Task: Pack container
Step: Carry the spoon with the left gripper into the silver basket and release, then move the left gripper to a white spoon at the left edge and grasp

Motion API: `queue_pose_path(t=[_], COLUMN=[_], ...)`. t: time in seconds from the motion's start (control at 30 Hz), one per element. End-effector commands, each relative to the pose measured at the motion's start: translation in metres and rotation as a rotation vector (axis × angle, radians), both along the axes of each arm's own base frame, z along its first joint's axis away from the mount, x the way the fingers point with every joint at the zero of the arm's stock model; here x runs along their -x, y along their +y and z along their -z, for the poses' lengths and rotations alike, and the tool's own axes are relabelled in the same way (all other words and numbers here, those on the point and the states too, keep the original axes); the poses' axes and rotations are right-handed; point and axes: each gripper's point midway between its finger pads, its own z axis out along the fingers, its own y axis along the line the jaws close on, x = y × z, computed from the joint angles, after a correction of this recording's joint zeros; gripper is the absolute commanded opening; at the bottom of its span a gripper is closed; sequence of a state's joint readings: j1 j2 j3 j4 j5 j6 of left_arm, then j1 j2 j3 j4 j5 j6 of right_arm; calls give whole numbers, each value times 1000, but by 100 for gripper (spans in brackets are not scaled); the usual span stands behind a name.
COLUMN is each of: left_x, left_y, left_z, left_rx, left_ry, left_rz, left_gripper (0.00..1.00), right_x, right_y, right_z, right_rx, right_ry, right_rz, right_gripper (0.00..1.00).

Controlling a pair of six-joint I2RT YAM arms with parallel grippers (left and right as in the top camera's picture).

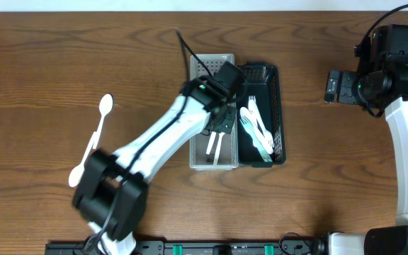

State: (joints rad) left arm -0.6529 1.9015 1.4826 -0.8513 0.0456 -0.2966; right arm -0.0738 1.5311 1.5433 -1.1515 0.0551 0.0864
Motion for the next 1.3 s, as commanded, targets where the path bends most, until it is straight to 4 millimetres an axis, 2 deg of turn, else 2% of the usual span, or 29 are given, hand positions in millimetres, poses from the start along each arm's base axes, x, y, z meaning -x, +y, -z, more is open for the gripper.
queue_pose_path(t=[0.0,0.03,0.07,0.13,0.17,0.27,0.33,0.4,0.47,0.5,0.57,0.63,0.7,0.8,0.97,1.1,1.27], left_x=[0,-1,-1,-3,-3,-9,-9,-10,-14,-17,-25,-33,-39,-47,-60,-68,-70], left_y=[2,2,2,1,2,14,27,48,81,94,134,172,209,254,303,321,325], left_z=[5,4,1,-11,-18,-51,-80,-105,-130,-137,-152,-159,-158,-146,-114,-78,-32], left_rx=[-15,-13,-11,-6,-6,-43,-70,-103,-128,-129,-130,-135,-138,-126,-149,-180,-195], left_ry=[9,5,-4,-32,-49,-130,-188,-241,-296,-310,-336,-344,-333,-297,-227,-143,-23], left_rz=[-14,-6,10,60,76,84,119,112,49,24,-78,-186,-272,-340,-354,-301,-225], left_gripper=[8,13,25,41,45,64,70,71,76,78,80,80,80,80,81,82,86], right_x=[1,1,1,1,1,1,0,1,1,0,0,0,0,0,0,-1,-1], right_y=[-1,-1,-1,-1,-1,-1,-1,-1,-1,-2,-2,-2,-2,-1,-1,-2,-2], right_z=[2,2,2,2,2,2,2,2,2,2,2,1,1,1,1,1,1], right_rx=[2,2,1,1,1,1,1,1,2,2,2,2,2,1,1,2,2], right_ry=[7,7,7,7,7,7,6,7,7,6,5,3,2,3,2,0,-1], right_rz=[-8,-8,-7,-7,-7,-7,-7,-7,-8,-7,-7,-7,-7,-7,-7,-7,-7], right_gripper=[99,99,99,99,99,99,99,99,99,99,99,99,99,99,99,99,99])
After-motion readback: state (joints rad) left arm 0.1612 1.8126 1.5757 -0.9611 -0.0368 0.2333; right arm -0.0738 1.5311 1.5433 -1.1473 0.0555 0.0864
